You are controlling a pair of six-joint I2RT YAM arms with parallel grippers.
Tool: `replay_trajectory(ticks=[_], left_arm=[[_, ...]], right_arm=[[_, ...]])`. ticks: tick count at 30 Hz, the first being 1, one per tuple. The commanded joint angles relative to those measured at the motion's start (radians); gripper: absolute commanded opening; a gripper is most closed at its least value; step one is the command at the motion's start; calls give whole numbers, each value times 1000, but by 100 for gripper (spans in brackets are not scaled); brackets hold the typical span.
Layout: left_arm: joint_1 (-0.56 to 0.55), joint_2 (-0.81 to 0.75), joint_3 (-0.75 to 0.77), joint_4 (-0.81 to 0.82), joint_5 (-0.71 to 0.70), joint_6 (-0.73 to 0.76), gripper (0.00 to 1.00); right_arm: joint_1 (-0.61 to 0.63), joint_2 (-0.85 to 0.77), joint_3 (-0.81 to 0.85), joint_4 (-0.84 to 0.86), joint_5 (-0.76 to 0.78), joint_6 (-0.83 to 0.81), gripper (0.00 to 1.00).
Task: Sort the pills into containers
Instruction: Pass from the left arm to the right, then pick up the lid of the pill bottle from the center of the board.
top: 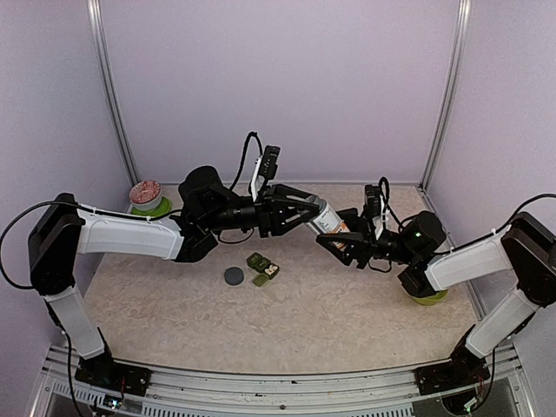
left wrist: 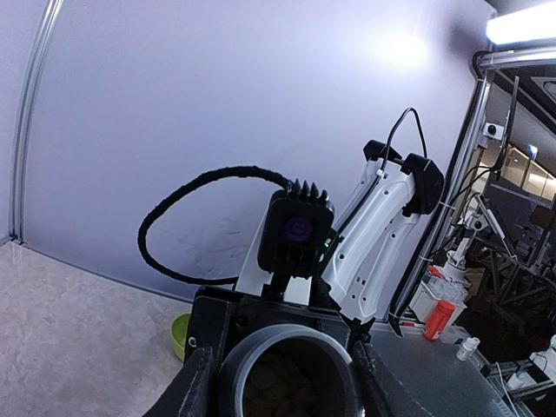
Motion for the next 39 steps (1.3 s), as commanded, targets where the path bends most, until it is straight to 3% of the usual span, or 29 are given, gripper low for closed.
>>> replay_trajectory(ticks=[1,6,8,9,14,20,26,33,39], left_arm=[[-6,-4,-10,43,8,-13,30],[8,-41,-51,39,-15,-10,69],[20,-73,-86,10,-40,-1,96],[25,-94,-100,3,-52,6,98],[51,-221,-221,-93,-148,45,99],[42,-353,-270,-442,-390,176,99],[47,-424,-308,-649,-562,215,99],[59,-392,-314,-801,-658,238,99],[68,-327,-335,-835,-743,215,99]], right_arm=[[8,4,19,35,-16,-2,31],[8,-12,11,2,-6,-13,27],[8,-28,8,-38,2,-29,27],[8,-40,3,-60,7,-42,27],[4,-96,-20,-154,36,-100,27],[0,-160,-44,-247,64,-142,27],[-4,-197,-79,-268,75,-154,27],[-4,-231,-99,-289,88,-163,27],[-4,-254,-102,-324,92,-178,26]])
